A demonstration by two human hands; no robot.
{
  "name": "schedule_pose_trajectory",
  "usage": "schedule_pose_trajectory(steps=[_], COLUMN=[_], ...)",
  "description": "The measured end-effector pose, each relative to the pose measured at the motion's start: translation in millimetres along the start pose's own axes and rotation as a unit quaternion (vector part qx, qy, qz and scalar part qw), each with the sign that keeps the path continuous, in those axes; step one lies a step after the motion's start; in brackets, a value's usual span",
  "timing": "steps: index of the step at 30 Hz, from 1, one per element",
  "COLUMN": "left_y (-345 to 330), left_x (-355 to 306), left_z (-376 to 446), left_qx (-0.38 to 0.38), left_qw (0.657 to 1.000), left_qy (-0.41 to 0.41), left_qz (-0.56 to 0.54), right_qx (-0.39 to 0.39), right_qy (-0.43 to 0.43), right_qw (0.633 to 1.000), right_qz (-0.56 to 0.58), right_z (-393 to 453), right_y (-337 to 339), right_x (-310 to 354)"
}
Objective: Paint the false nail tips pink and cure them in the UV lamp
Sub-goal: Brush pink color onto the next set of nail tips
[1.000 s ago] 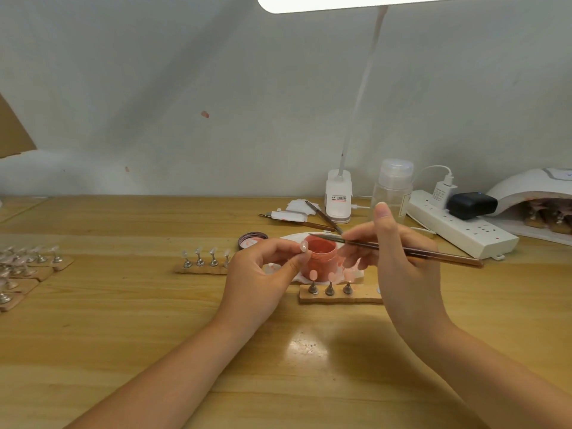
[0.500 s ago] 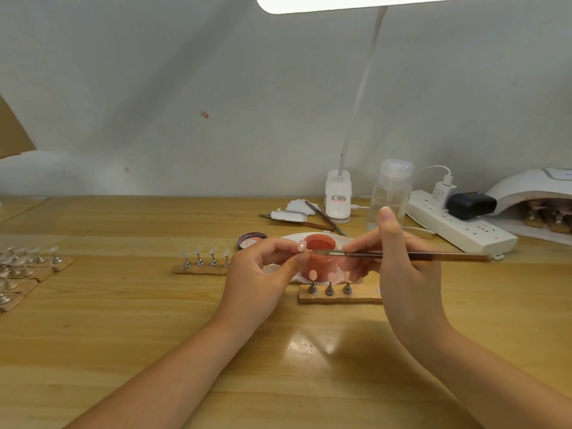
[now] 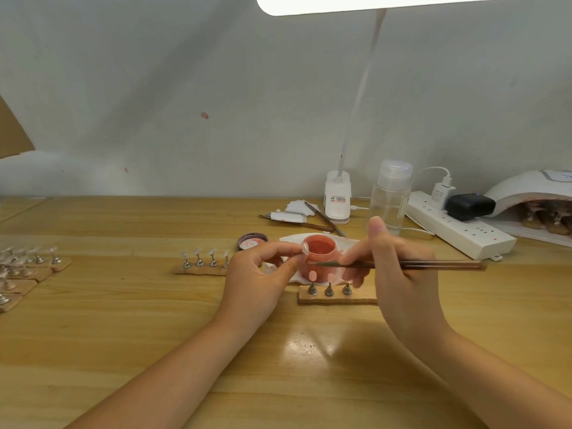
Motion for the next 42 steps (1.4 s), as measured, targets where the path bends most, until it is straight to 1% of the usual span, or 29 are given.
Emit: schedule_pose_trajectory(steps=[2,4,7,9,11,13,15,19,21,23,25,29,33,35,39,42], left_y=[0,0,0,0,0,0,-1,-2,-1,-2,-2,-1,-2,-1,-1,-1], left_x=[-1,-1,-3,-3,-3,-3,-3,-3,-3,-2,-2,-2,-2,-2,-2,-1], left_z=[0,0,0,0,0,0,-1,-1,-1,-1,-1,-1,-1,-1,-1,-1], left_qx=[0.001,0.000,-0.001,0.001,0.000,0.000,0.003,0.013,0.011,0.012,0.014,0.010,0.007,0.002,0.001,-0.002], left_qw=[1.000,1.000,1.000,1.000,1.000,1.000,1.000,1.000,1.000,1.000,1.000,1.000,1.000,1.000,1.000,1.000], left_qy=[-0.002,-0.005,-0.010,-0.009,-0.006,-0.005,-0.006,-0.012,-0.010,-0.004,-0.002,-0.002,-0.001,-0.004,-0.008,-0.005], left_qz=[0.008,0.010,0.011,0.008,0.006,0.009,0.013,0.022,0.019,0.020,0.018,0.016,0.015,0.012,0.014,0.021], right_qx=[-0.008,-0.002,0.008,0.000,0.000,0.012,0.022,-0.001,0.010,0.020,0.017,-0.008,-0.020,-0.012,0.034,0.060], right_qy=[0.011,0.028,0.019,0.014,0.026,0.040,0.031,0.024,0.032,0.020,0.010,0.019,-0.017,-0.018,0.046,0.051], right_qw=[1.000,0.999,0.999,1.000,0.999,0.998,0.998,1.000,0.999,0.999,0.999,1.000,0.999,1.000,0.996,0.991], right_qz=[0.005,-0.018,-0.031,-0.023,-0.019,-0.044,-0.047,-0.016,-0.030,-0.043,-0.034,-0.011,0.033,0.020,-0.064,-0.112], right_z=[1,2,1,0,1,2,2,3,3,3,2,3,5,4,3,2], right_y=[2,0,-3,0,1,-3,-5,1,-2,-4,-2,4,7,7,0,-6], right_x=[1,3,1,1,2,4,3,4,5,3,3,9,5,4,9,7])
Point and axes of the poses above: each hand's wrist, its own z-axis towards the middle knuckle, its own y-axis out of the back of the hand, x = y × z, the point moved 6 cm from there along z, towards the middle knuckle, and after that the axes turned 11 degrees about -y, right-handed, at the moved point
